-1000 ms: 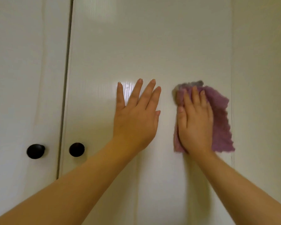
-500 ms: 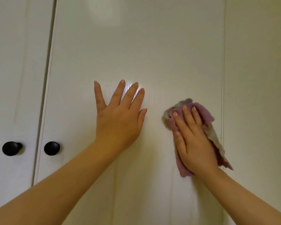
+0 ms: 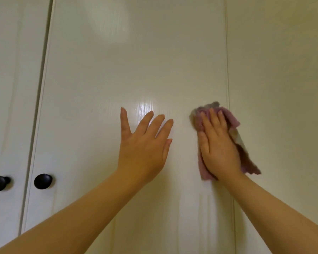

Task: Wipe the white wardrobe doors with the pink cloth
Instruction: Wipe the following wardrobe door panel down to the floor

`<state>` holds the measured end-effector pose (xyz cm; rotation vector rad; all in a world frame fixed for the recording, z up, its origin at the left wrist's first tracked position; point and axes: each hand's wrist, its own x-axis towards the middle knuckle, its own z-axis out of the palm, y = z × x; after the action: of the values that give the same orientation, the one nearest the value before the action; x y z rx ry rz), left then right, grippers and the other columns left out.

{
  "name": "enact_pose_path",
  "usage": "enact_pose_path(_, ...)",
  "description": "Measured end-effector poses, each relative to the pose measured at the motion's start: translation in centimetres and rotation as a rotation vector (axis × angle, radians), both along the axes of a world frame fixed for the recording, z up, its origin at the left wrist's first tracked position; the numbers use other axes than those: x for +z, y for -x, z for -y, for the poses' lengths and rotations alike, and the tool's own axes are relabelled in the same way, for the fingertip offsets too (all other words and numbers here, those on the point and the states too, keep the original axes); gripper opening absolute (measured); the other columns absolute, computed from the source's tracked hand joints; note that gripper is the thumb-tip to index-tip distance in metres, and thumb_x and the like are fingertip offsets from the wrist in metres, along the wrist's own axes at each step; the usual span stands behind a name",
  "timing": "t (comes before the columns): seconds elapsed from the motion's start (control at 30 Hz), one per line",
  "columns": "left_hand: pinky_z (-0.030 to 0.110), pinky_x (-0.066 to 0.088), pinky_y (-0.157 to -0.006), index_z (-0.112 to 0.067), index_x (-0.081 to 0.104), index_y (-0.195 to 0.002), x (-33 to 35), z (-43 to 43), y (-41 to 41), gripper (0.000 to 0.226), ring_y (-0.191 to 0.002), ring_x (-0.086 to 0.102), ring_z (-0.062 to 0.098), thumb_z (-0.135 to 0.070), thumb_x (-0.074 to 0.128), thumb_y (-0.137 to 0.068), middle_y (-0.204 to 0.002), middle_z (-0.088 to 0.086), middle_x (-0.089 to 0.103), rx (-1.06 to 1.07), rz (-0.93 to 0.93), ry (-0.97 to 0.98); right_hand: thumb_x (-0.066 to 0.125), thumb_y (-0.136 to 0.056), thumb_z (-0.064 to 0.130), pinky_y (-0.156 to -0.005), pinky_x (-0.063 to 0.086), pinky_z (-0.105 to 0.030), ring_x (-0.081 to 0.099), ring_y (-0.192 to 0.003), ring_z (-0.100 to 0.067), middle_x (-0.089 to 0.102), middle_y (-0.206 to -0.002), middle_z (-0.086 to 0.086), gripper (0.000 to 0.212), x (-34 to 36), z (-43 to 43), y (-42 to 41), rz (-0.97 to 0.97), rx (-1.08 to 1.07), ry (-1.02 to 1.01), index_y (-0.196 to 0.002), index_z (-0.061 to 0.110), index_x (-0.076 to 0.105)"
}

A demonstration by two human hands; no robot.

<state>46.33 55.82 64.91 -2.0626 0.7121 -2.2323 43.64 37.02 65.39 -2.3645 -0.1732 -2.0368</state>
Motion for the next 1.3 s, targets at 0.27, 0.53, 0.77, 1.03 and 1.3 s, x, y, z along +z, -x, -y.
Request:
enact_pose_path(0.27,0.064,0.005,-0.106,-0.017,0.066,-0.120,0.4,0.2,0.0,0.040,-0.118,0.056,0.032,-0.032,0.037,-0.096,-0.119,0.007,0.065,-0.011,0.045,0.008,0.028,-0.094,0.025,-0.114,0.001,-0.021,0.016,-0.139,-0.020,0.026,-0.148,-0.007,0.051,-4.9,0.0,0.0,0.016,-0.026,0.051,-0.141,0.005,0.025)
enact_pose_path(0.53,0.062,0.006,-0.108,-0.018,0.061,-0.126,-0.5,-0.1,0.4,0.046,-0.128,0.045,0.031,-0.032,0.025,-0.101,-0.131,0.008,0.058,-0.043,0.043,0.041,0.021,-0.093,0.027,-0.112,0.006,-0.029,0.028,-0.137,-0.030,0.035,-0.146,-0.015,0.055,-1.7,-0.4,0.0,0.037,-0.108,-0.128,-0.141,0.002,0.033)
enact_pose_path(0.77,0.053,0.013,-0.110,-0.010,0.059,-0.127,-2.7,0.1,0.0,0.055,-0.129,0.039,0.025,-0.033,0.016,-0.102,-0.133,0.006,0.057,-0.032,-0.061,0.032,0.018,-0.093,0.030,-0.111,0.000,-0.021,0.009,-0.143,-0.019,0.021,-0.153,-0.005,0.056,-0.4,1.3,0.8,-0.054,-0.027,-0.104,-0.145,0.010,0.023)
enact_pose_path(1.03,0.053,0.011,-0.111,-0.009,0.054,-0.132,-5.8,0.6,0.7,0.047,-0.135,0.031,0.027,-0.030,0.031,-0.096,-0.139,0.007,0.051,-0.051,-0.077,0.024,0.025,-0.094,0.025,-0.110,-0.004,-0.010,0.008,-0.138,-0.013,0.021,-0.147,-0.007,0.050,-9.7,1.1,1.7,-0.092,0.034,-0.061,-0.141,0.007,0.019)
enact_pose_path(1.3,0.055,0.008,-0.112,-0.011,0.041,-0.138,-8.0,1.7,1.1,0.048,-0.137,0.027,0.029,-0.030,0.035,-0.095,-0.143,0.007,0.046,-0.078,-0.112,0.073,0.025,-0.094,0.023,-0.114,0.002,-0.027,0.020,-0.138,-0.027,0.029,-0.147,-0.014,0.050,-9.9,0.9,1.0,-0.075,-0.032,-0.114,-0.140,0.003,0.021)
